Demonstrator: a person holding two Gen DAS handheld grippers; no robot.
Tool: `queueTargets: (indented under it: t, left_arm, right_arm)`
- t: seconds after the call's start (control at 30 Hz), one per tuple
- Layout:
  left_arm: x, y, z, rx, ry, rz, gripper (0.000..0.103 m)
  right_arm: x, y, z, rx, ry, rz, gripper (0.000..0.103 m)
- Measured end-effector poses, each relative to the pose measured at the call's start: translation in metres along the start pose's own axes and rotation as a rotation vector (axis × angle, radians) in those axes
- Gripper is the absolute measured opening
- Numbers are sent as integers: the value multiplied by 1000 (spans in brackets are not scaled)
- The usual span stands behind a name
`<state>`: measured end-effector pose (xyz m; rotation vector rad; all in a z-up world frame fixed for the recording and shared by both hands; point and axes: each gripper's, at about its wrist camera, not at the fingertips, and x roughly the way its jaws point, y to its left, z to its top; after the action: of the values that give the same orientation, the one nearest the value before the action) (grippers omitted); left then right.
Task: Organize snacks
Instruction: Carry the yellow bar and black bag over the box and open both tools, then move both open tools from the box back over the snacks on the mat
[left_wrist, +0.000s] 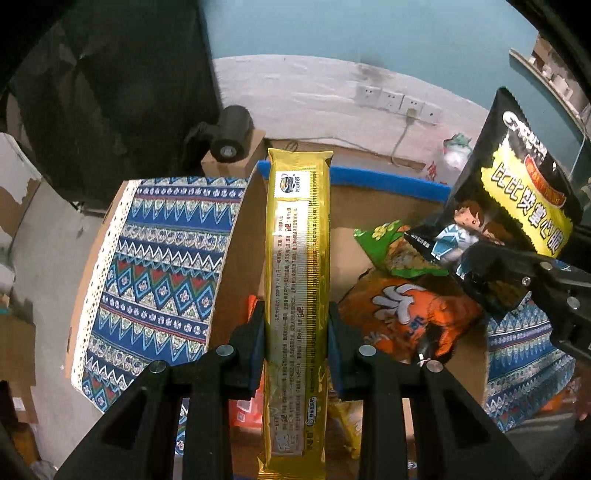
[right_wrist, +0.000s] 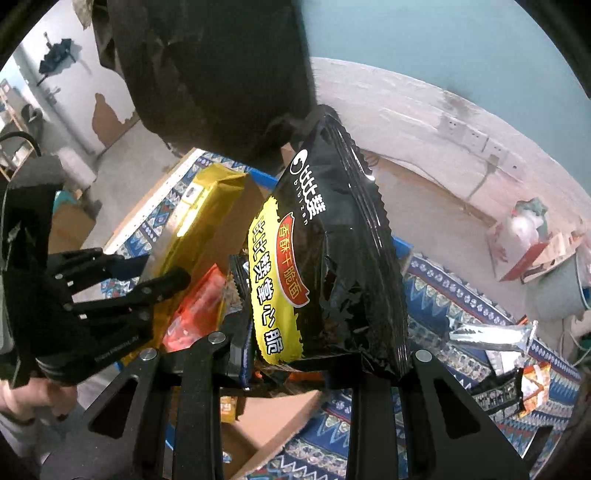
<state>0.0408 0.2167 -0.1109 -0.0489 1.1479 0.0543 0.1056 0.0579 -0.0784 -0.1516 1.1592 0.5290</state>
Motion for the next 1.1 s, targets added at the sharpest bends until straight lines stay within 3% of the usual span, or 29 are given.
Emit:
queueTargets:
  t: [0.2,0.27,0.33,0.43,0.67,0.83,1.1]
  left_arm:
    - [0,4,1,-31,-3,22,32]
    - [-3,2,2,-24,-16,33,44]
    - [-5,1,3,-19,-27,38,50]
    - [-7,-1,5,-15,-29,36,50]
    - [-13,-9,7,-12,-46,7,58]
    - [-19,-24,8,4,-58,-36,59]
    - [-32,-62,8,84,-88,-66,65]
  right_arm:
    - [9,10,4,-11,21,1,27]
    - [10,13,5,-22,24,8,29]
    - [10,14,6,-29,21,18,50]
    - [3,14,4,-27,-4,10,64]
    - [-23,-6,0,1,-52,-29,71]
    - [-35,-23,-15,18,-62,-70,76]
    - [-53,-55,-44,36,-54,-138,77]
